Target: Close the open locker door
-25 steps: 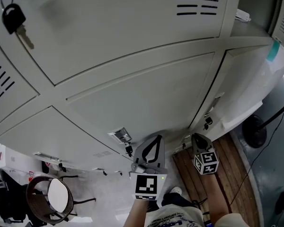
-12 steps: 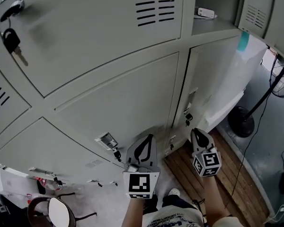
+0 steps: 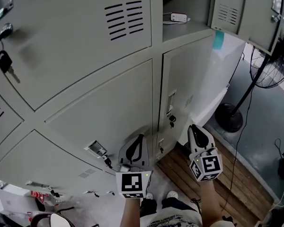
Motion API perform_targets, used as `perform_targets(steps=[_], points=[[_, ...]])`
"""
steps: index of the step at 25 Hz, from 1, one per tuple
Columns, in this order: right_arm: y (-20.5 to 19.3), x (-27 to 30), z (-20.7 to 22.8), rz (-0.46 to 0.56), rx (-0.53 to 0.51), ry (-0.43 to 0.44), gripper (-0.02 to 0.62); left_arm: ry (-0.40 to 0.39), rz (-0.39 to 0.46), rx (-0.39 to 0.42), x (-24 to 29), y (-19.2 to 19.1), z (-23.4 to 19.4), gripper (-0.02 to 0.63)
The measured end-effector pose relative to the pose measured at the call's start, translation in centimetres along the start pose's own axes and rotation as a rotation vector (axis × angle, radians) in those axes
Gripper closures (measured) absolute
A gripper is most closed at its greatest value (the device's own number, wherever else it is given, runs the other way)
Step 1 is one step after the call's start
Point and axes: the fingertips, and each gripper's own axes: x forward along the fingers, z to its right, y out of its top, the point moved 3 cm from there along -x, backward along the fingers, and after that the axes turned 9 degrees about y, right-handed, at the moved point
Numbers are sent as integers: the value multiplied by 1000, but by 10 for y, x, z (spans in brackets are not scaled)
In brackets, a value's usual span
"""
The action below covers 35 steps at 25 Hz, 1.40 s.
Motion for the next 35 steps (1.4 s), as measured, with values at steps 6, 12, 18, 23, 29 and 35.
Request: perform_targets(steps=[6,12,18,23,29,35], points=[[16,-17,-1,40,6,-47,566,-29,22,1,0,9,7,606],[22,-28,1,53,20,-82,566,-51,36,-4,1,15,14,606],[28,-36,2,62,25,-105,568,-67,47,-9,1,21,20,606],[31,-41,2,63,15,-121,568,-77,50,-11,0,22,22,606],[31,-44,3,56,15,-132,568,-91,51,-11,1,23,26,606],[31,-45,2,51,12,-138,568,-105,52,-9,1,24,28,606]])
